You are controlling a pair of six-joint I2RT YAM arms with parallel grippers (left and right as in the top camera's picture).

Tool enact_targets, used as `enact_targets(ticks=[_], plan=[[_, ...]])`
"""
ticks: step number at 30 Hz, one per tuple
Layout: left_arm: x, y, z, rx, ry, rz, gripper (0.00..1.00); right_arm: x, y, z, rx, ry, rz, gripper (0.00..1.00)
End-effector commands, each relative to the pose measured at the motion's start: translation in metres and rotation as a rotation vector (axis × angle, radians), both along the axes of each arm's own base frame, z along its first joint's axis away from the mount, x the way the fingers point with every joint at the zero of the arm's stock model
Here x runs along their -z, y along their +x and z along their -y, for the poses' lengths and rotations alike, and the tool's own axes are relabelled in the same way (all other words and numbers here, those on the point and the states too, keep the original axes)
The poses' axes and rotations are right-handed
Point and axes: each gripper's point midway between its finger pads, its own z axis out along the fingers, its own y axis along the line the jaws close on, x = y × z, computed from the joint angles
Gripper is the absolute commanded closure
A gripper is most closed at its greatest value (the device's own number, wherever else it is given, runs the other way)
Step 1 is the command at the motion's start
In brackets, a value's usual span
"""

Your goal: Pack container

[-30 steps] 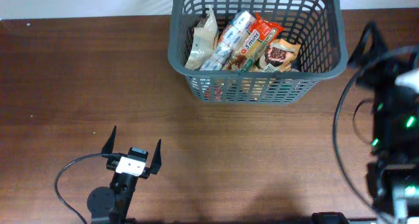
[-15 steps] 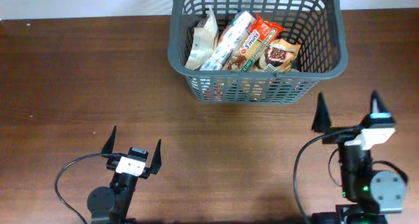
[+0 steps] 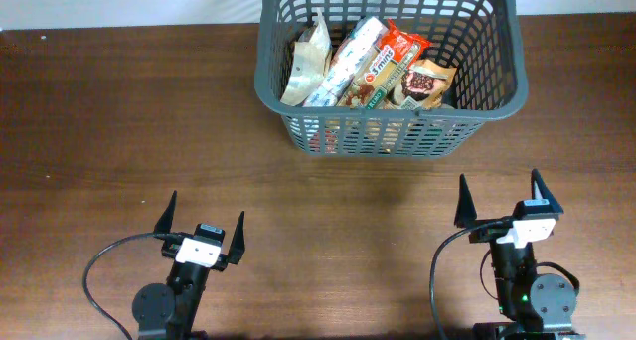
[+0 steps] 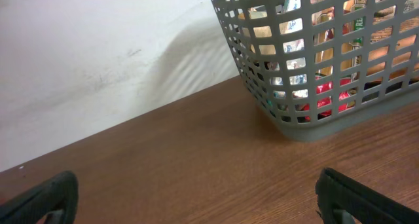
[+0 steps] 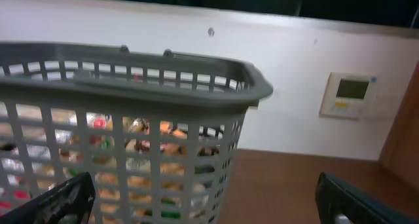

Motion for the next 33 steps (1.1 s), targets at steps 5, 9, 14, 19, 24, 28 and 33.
enact_targets(ticks=[5,9,14,19,24,28,33], plan=[[0.002,-0.001,0.002,0.009,0.011,0.002,0.01,0.026,0.0,-0.004,-0.018,-0.008,-0.028,0.01],[0.002,-0.001,0.002,0.009,0.011,0.002,0.01,0.041,0.002,-0.004,-0.019,-0.008,-0.059,0.01],[0.002,-0.001,0.002,0.009,0.011,0.002,0.01,0.056,0.001,-0.005,-0.022,-0.008,-0.088,0.01],[0.002,-0.001,0.002,0.009,0.011,0.002,0.01,0.069,-0.001,-0.005,-0.023,-0.008,-0.135,0.01],[0.002,-0.001,0.002,0.009,0.011,0.002,0.01,0.079,-0.005,-0.005,-0.023,-0.008,-0.17,0.01],[0.002,-0.001,0.002,0.009,0.011,0.002,0.01,0.084,-0.005,-0.005,-0.023,-0.008,-0.192,0.01],[0.002,-0.001,0.002,0.009,0.011,0.002,0.01,0.085,-0.005,-0.004,-0.022,-0.008,-0.194,0.01]])
